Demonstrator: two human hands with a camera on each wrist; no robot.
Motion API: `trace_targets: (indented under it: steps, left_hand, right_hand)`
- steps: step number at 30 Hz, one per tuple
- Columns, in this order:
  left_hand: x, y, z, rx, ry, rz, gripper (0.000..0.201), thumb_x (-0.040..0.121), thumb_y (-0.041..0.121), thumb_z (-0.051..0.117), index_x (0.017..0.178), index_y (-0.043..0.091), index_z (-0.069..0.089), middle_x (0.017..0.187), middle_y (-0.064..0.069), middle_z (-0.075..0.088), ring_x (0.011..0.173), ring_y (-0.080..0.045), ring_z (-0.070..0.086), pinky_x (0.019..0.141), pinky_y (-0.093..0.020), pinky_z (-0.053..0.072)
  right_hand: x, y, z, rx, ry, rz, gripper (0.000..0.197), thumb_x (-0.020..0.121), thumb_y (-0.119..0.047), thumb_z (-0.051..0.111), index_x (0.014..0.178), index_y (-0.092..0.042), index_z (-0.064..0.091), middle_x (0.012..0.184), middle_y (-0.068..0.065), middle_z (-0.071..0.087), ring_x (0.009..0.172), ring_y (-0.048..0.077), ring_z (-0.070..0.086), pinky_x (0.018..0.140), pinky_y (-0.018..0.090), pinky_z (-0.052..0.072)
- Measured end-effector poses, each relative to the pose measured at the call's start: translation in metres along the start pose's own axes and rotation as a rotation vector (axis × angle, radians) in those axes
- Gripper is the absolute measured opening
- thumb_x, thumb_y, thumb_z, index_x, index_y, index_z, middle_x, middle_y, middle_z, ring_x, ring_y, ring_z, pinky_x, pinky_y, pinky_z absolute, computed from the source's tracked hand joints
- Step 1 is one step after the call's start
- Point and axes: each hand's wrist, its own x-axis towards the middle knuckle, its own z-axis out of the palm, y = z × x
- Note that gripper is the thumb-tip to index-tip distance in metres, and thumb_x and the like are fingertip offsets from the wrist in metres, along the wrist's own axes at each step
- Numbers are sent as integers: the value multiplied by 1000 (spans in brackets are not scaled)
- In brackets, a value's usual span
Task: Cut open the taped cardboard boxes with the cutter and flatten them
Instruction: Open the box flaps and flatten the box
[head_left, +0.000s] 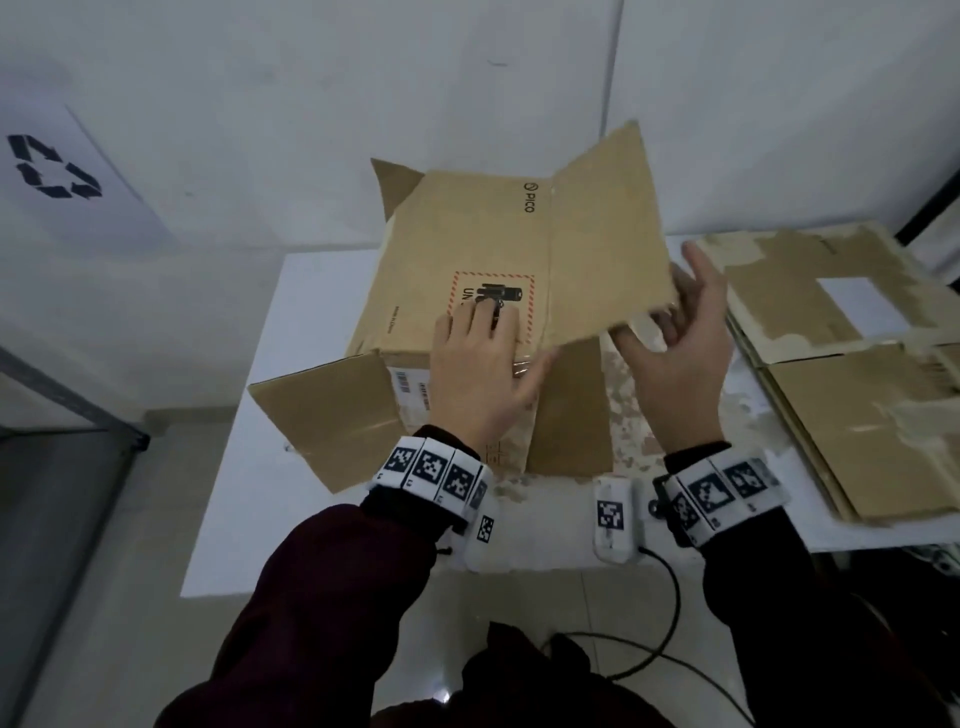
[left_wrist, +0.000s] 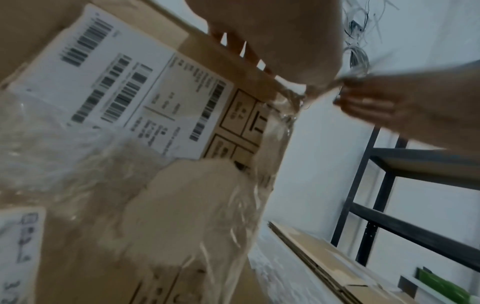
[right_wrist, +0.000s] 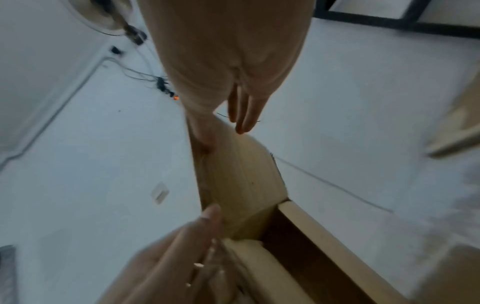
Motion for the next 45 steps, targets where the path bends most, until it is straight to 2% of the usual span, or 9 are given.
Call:
trace_targets:
  steps: [6, 9, 12, 15, 20, 28, 35, 41, 45]
  left_hand:
    - [-9, -10, 5, -472, 276, -108, 107, 80, 47, 69, 150, 27, -9, 152, -24, 6, 140, -35, 24, 112, -48, 31]
    - [-10, -17, 1, 64, 286, -67, 80, 81, 59, 59, 148, 33, 24, 156, -20, -12, 146, -31, -7, 116, -50, 6]
    - [-15, -23, -1, 215, 170, -40, 65, 87, 65, 44, 132, 19, 56, 157, -15, 20, 146, -29, 16, 117, -50, 4]
    - [-23, -29, 4, 128, 82, -61, 69, 91, 65, 35, 137, 15, 51, 149, -12, 39, 142, -27, 29, 117, -48, 16]
    - [-42, -25, 10, 52, 54, -61, 68, 94, 62, 31, 141, 15, 45, 150, -12, 38, 142, -27, 29, 116, -45, 19]
    - [-4, -31, 13, -53, 4, -171, 72, 88, 66, 29, 141, 19, 42, 154, -5, 32, 145, -22, 20, 117, -51, 11]
    - [14, -13, 28, 11, -114, -239, 95, 74, 85, 30, 145, 22, 29, 159, -6, 14, 148, -25, 3, 115, -60, -2]
    - [22, -12, 23, -93, -159, -319, 90, 69, 71, 45, 145, 27, 26, 159, -1, 11, 147, -21, -2, 115, -55, -8]
    - [15, -11, 19, -119, -157, -301, 91, 66, 66, 43, 146, 27, 25, 160, -1, 7, 147, -20, -6, 115, -54, -9]
  right_hand:
    - [22, 12, 47, -203, -603, -210, 46, 95, -12, 42, 140, -20, 41, 145, -9, 40, 134, 9, 37, 112, 37, 34]
    - [20, 24, 59, -344, -689, -301, 46, 92, -10, 40, 137, -15, 47, 143, -5, 44, 133, 15, 35, 112, 28, 26]
    - [18, 30, 60, -60, -503, -107, 30, 91, -6, 46, 119, -10, 54, 120, -1, 55, 115, 14, 50, 100, 27, 40]
    - [24, 68, 69, 206, -467, 377, 20, 98, -8, 37, 116, -8, 46, 114, 3, 56, 109, 16, 55, 102, 42, 43]
    - [21, 106, 91, 167, -770, 643, 61, 93, -53, 34, 142, -16, 39, 144, 7, 45, 132, 20, 43, 114, 43, 30]
    - [3, 111, -3, -24, -394, 378, 24, 94, -22, 56, 104, -1, 52, 95, 13, 54, 91, 21, 54, 85, 39, 44]
    - [-59, 72, -40, 43, -468, 420, 25, 87, -20, 63, 109, -30, 62, 108, -3, 69, 103, 15, 65, 86, 34, 56]
    - [-70, 42, -34, 134, -743, 421, 30, 89, -45, 53, 110, -26, 64, 98, -10, 70, 87, 14, 68, 73, 34, 58]
    - [-1, 62, -29, -87, -635, 370, 27, 98, -33, 42, 108, -20, 63, 91, 3, 69, 79, 18, 68, 72, 35, 57]
